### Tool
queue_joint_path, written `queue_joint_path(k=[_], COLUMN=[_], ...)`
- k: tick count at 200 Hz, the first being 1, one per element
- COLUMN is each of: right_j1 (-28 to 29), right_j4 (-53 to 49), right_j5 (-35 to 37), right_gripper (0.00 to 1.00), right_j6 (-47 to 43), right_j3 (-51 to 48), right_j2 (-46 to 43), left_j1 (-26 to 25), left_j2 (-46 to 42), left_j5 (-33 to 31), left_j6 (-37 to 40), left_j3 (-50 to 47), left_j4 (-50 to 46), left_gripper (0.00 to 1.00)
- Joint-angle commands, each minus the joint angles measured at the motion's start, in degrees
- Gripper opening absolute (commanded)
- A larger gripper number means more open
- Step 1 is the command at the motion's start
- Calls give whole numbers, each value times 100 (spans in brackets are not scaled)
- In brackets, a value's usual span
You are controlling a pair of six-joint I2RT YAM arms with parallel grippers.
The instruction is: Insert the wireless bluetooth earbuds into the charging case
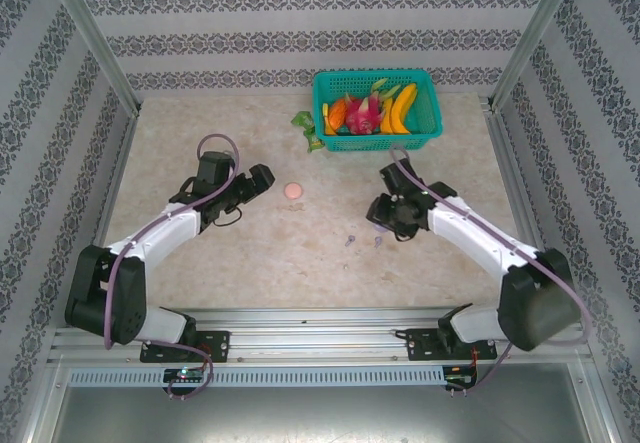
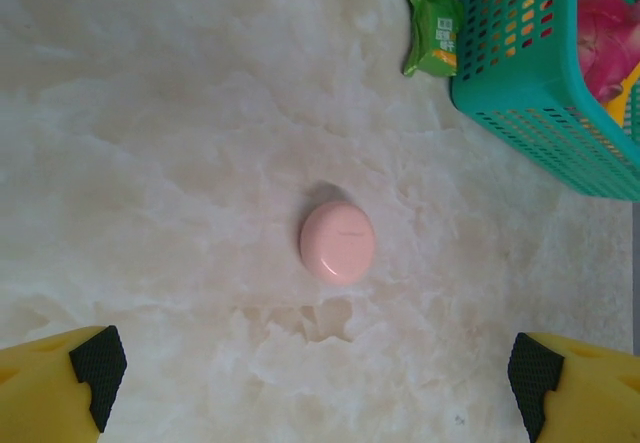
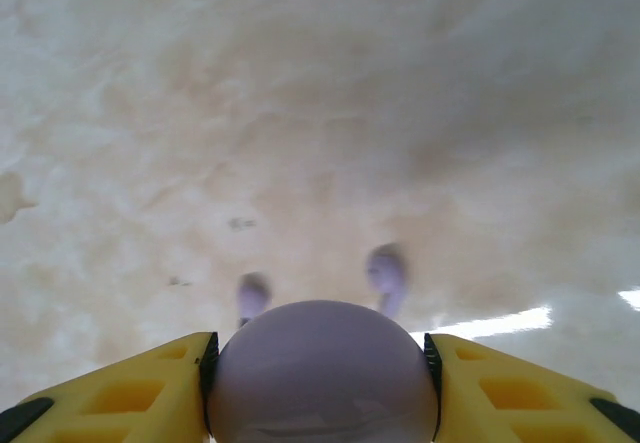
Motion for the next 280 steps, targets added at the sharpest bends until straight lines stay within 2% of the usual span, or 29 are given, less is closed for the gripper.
queue_joint_path(k=[1, 24, 58, 106, 145, 188, 280], right_j1=[398, 625, 690, 656, 554, 496, 493], right_j4=[201, 426, 849, 1101, 1425, 1653, 1870], right_j5=[83, -42, -282, -567, -810, -907, -987], right_gripper=[41, 41, 41, 41, 41, 41, 41], right_j6=[477, 815, 1451, 2090, 2706, 3131, 3355], right_j3=[632, 1170, 1629, 2298, 2521, 2505, 2363], right_j2=[640, 1297, 2020, 2633, 2775, 2757, 2735], left_j1=[67, 68, -20, -606, -1147, -1466, -1549], left_j2=[-361, -305, -117, 316, 891, 1619, 2494], left_j5=[-270, 183, 584, 738, 516, 299, 246], left_j6=[-556, -435, -412, -77, -4, -134, -435], left_j3=[-425, -416, -794, -1082, -1269, -1270, -862], left_j4=[668, 772, 1838, 3194, 4408, 5708, 6520], left_gripper=[100, 100, 99, 96, 89, 73, 64])
